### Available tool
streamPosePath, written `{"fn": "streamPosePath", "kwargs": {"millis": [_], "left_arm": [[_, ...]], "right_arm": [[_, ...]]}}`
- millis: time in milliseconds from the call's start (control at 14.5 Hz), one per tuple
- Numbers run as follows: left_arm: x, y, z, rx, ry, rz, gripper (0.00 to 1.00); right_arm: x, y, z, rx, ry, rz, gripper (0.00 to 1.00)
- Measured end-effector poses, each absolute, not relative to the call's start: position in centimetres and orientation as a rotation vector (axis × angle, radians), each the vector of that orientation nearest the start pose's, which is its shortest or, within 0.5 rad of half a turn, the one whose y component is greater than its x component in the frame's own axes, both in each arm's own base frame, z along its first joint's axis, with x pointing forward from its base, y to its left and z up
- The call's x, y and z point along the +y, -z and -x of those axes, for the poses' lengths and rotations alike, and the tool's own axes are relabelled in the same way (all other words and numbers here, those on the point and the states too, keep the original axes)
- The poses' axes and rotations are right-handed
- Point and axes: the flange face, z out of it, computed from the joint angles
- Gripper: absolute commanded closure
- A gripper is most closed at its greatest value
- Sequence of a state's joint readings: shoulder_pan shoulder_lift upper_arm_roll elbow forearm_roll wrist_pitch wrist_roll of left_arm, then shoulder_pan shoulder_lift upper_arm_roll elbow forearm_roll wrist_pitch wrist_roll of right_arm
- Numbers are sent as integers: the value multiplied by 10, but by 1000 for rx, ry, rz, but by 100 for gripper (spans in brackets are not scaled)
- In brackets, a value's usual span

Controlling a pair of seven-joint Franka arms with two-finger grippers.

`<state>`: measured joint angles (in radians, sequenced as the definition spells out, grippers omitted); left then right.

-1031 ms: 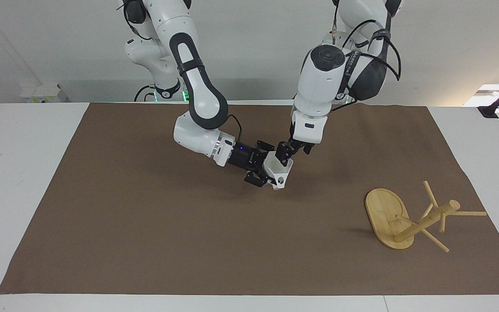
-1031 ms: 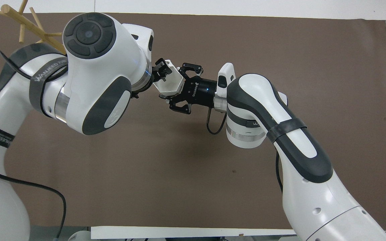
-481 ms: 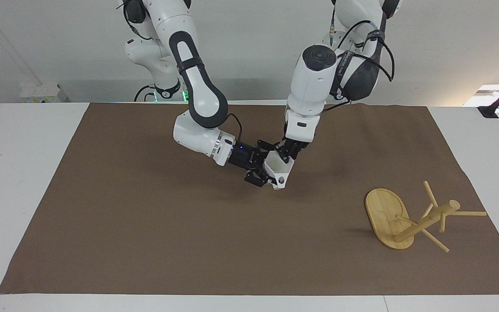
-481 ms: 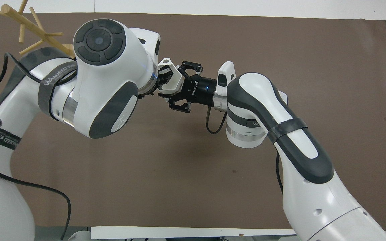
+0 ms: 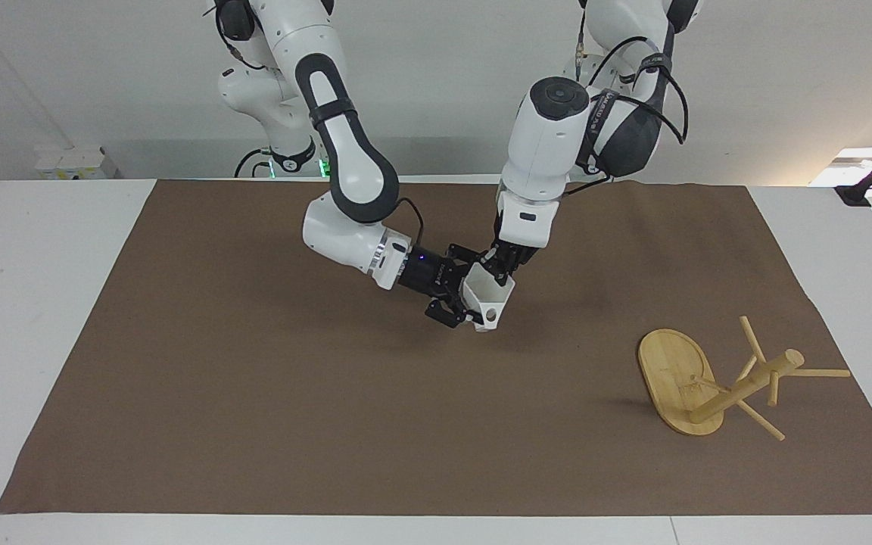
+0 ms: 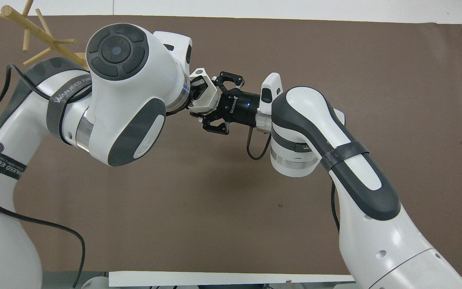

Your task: Hang cup on rack

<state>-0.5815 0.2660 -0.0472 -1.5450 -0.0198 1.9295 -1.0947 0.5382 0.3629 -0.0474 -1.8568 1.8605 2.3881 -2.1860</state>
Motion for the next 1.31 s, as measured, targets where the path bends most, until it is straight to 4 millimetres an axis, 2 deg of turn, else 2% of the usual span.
{"fn": "streamPosePath", "kwargs": {"millis": [138, 344, 481, 619, 825, 962, 1100, 1169, 1306], "left_arm": [[-370, -515, -541, -813, 85, 3147, 100], [-333, -509, -560, -864, 121, 3061, 100], [-306, -501, -576, -903, 228, 2983, 100], [-277, -499, -596, -985, 406, 3002, 100], [-210, -485, -612, -1165, 709, 3057, 100], [-164, -463, -607, -1258, 859, 3059, 100], [-145, -444, -592, -1289, 906, 3061, 100], [-143, -440, -587, -1294, 908, 3061, 100], [-141, -436, -578, -1296, 900, 3064, 100]], "right_arm": [[307, -364, -578, -1208, 1266, 1709, 0], [256, -388, -592, -1320, 1283, 1691, 0], [202, -394, -603, -1425, 1231, 1656, 0], [138, -392, -611, -1525, 1128, 1644, 0], [41, -388, -609, -1649, 944, 1659, 0], [-23, -387, -599, -1671, 751, 1748, 0], [-77, -398, -586, -1655, 529, 1916, 0], [-93, -409, -579, -1616, 431, 2006, 0], [-110, -442, -566, -1511, 253, 2209, 0]]}}
